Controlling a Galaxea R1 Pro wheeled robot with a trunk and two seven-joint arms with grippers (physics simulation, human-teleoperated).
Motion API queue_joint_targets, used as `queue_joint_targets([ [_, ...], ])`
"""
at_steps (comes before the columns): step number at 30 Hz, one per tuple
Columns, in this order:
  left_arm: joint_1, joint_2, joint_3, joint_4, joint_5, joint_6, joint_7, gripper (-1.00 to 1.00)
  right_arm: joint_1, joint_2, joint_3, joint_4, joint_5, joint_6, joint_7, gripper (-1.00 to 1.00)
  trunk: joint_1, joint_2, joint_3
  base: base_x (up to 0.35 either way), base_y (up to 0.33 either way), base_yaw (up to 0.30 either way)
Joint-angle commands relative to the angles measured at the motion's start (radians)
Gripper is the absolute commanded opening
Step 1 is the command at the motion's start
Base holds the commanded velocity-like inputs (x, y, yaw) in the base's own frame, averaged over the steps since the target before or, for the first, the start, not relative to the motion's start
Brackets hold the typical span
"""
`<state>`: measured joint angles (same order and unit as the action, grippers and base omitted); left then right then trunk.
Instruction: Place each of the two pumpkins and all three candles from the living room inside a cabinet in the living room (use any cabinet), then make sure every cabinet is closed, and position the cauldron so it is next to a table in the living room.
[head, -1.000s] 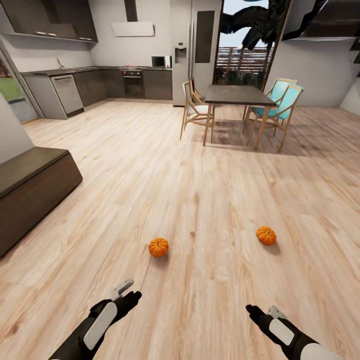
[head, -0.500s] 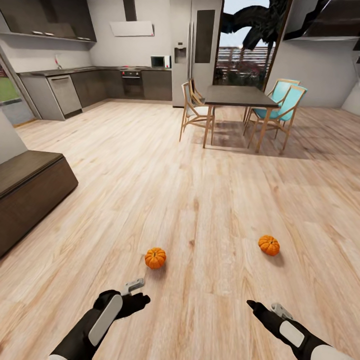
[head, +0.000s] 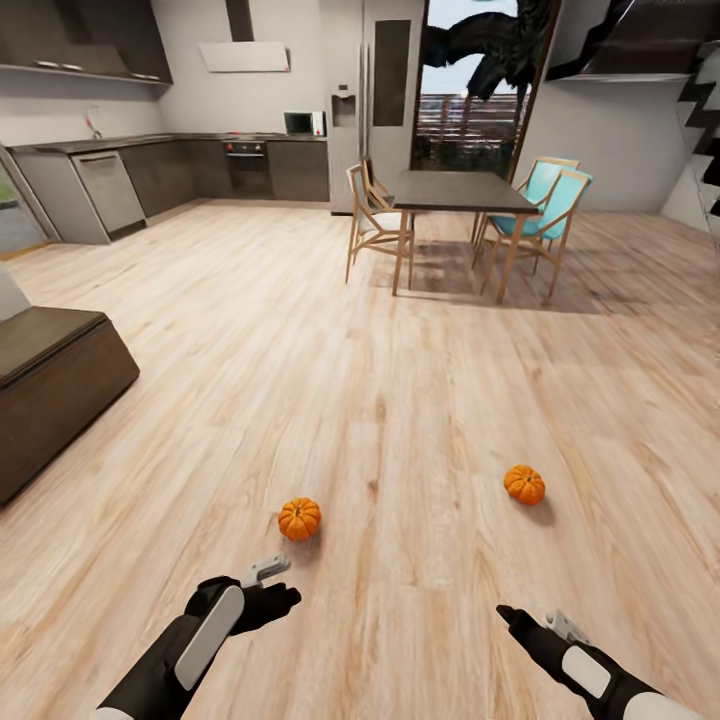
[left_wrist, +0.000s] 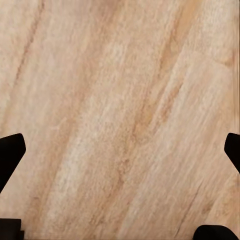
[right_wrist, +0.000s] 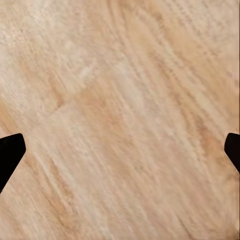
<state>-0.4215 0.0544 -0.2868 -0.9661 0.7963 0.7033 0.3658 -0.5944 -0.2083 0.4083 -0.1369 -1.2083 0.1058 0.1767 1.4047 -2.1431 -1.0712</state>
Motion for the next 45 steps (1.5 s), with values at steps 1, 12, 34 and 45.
queue_joint_targets([
  [1,0.0,0.001,-0.003,-0.002,0.011,0.001,0.01,1.0,-0.001,0.0,0.004,0.0,-0.007,0.003,0.003,1.0,0.0,0.0,-0.001,0.143,-0.117,-0.27],
  [12,0.0,0.002,-0.003,-0.003,0.011,0.001,0.01,1.0,-0.001,0.0,0.004,0.0,-0.007,0.003,0.003,1.0,0.0,0.0,-0.001,0.224,-0.156,-0.278],
  [34,0.0,-0.004,-0.005,-0.002,0.011,0.001,0.01,1.0,-0.001,0.0,0.004,-0.001,-0.002,0.003,0.003,1.0,0.0,0.0,-0.001,0.29,-0.16,-0.098],
  [45,0.0,-0.004,-0.005,-0.002,0.011,0.001,0.01,1.0,-0.001,0.001,0.004,-0.001,-0.001,0.003,0.002,1.0,0.0,0.0,-0.001,0.276,-0.086,0.0],
])
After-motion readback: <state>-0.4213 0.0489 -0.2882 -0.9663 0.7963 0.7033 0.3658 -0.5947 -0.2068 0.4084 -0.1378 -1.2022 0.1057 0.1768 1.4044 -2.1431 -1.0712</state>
